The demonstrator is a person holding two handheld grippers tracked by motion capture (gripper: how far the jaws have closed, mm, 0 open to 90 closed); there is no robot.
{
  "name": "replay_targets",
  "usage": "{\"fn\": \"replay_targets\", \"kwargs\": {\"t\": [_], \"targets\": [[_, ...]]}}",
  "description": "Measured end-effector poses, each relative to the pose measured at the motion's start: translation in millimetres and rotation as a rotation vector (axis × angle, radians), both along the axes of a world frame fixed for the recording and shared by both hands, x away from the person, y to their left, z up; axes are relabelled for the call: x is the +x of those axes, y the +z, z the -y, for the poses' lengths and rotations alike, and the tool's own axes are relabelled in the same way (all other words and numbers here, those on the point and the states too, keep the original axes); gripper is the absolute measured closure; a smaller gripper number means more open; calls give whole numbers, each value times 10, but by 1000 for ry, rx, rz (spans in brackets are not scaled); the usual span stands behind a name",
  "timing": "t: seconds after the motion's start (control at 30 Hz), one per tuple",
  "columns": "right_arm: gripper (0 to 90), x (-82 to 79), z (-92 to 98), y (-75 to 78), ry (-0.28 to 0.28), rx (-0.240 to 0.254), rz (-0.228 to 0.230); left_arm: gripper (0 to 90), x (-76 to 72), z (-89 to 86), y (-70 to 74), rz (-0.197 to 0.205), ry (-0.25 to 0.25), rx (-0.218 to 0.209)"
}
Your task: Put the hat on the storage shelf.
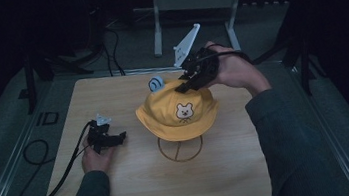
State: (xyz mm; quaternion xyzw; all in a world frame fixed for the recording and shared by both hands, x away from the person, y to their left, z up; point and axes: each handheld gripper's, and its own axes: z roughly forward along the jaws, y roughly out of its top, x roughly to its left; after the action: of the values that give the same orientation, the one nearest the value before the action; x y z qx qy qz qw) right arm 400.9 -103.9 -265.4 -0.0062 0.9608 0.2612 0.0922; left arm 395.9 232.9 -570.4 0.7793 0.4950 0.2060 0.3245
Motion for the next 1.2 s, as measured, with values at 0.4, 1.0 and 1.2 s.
{"fn": "replay_targets", "kwargs": {"t": [0.4, 1.0, 1.2], "targets": [[742, -8, -92, -111, 13, -30, -12, 146, 0, 1, 0, 0, -1, -1], [480, -19, -140, -226, -11, -45, -44, 147, -3, 3, 0, 0, -3, 0], [280, -18, -156, -237, -59, -59, -39, 147, -3, 2, 0, 0, -3, 0]]}}
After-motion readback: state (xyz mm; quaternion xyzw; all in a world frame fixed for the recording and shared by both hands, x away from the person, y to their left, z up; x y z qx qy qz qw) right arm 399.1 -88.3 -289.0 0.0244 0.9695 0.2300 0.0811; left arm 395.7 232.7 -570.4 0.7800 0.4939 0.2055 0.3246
